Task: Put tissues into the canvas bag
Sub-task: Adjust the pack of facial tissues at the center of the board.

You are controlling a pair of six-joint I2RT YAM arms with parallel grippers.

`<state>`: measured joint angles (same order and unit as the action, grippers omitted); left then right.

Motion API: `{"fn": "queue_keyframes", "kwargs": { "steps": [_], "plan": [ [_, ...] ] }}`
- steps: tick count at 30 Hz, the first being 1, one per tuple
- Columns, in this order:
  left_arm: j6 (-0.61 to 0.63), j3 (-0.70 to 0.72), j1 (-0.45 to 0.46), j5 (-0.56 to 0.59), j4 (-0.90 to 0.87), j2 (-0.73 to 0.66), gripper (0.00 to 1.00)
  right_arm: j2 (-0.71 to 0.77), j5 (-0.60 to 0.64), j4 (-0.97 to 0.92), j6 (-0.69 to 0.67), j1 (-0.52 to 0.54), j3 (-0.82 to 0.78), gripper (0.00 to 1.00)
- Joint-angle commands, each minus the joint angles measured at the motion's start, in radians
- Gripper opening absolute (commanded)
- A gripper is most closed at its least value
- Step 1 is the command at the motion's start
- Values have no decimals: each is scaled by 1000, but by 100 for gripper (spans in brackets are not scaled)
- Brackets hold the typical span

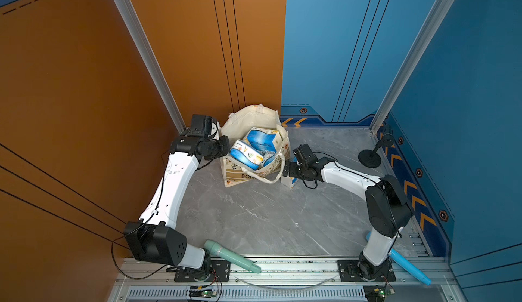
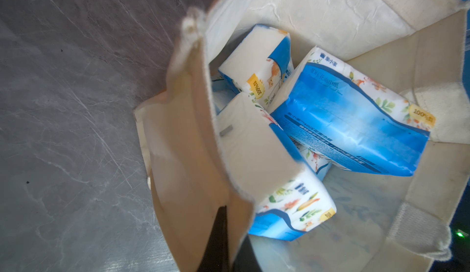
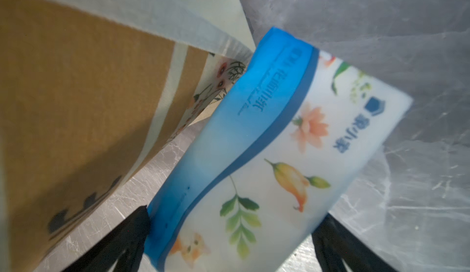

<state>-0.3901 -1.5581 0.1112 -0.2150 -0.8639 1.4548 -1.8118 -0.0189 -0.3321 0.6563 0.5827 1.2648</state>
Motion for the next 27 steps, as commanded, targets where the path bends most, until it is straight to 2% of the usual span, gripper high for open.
{"fn": "queue_keyframes", "kwargs": {
  "steps": [1,6,13,17,23,27],
  "plan": [
    [16,-12,-13,-31,29,-21,0,-28,36,32,32,5,31,100],
    [19,-4,-18,-32,29,-25,0,-57,33,50,39,2,38,100],
    [20,4,-28,-36,29,-33,0,2,36,71,37,3,-7,100],
    [16,6,-29,-40,33,-30,0,-22,36,58,32,-15,10,100],
    [17,9,-28,-44,34,-30,0,-97,48,-1,11,-21,81,100],
    [20,10,-30,-44,33,-33,0,-95,97,-90,-41,-24,96,100]
  ]
}}
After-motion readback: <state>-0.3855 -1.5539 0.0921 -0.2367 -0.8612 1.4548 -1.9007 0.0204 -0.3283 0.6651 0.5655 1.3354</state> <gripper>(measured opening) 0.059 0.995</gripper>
